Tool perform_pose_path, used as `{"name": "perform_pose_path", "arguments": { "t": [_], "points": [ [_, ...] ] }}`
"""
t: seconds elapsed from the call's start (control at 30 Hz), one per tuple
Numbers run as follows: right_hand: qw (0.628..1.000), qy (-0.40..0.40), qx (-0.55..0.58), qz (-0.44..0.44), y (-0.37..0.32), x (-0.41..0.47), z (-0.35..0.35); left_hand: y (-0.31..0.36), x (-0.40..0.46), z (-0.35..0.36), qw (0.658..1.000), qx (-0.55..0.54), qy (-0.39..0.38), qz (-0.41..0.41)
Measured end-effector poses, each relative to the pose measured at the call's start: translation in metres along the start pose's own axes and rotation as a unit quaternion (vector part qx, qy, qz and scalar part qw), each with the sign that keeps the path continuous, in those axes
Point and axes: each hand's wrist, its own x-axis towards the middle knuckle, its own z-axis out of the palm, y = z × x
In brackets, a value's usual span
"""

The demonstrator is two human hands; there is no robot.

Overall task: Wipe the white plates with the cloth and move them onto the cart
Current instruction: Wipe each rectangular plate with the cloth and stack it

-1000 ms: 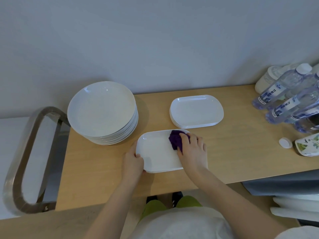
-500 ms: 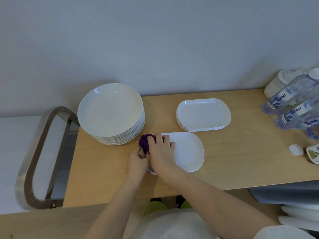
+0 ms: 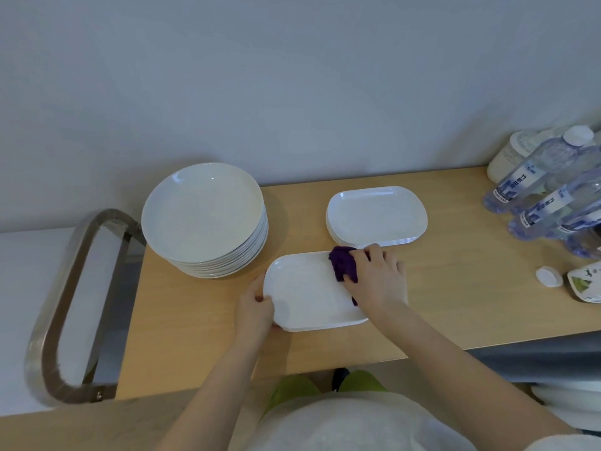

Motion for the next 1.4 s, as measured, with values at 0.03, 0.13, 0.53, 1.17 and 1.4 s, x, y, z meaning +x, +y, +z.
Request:
{"name": "perform_pose_path", "arguments": {
  "t": [0.03,0.13,0.53,1.17,1.4],
  "points": [
    [1.0,-0.006,0.001,0.001,-0.002,0.002,-0.001,0.0,0.0,0.0,1.0,-0.003,-0.001,-0.002],
    [0.999,-0.01,0.022,0.021,-0.02,0.008,0.0,0.002,-0.001,0.0,1.0,-0.019,-0.009,-0.007],
    [0.974,-0.028,0.121,-0.188,-0.102,-0.001,0.016,0.0,0.005,-0.001,0.999,-0.035,0.003,-0.009],
    [0.985,-0.047,0.072,-0.149,0.009,-0.011,0.009,0.0,0.001,-0.002,0.996,-0.072,0.009,-0.041],
    [0.995,-0.018,0.099,-0.019,-0.003,0.01,0.009,0.002,0.004,-0.004,0.998,-0.056,0.0,-0.037]
  ]
}}
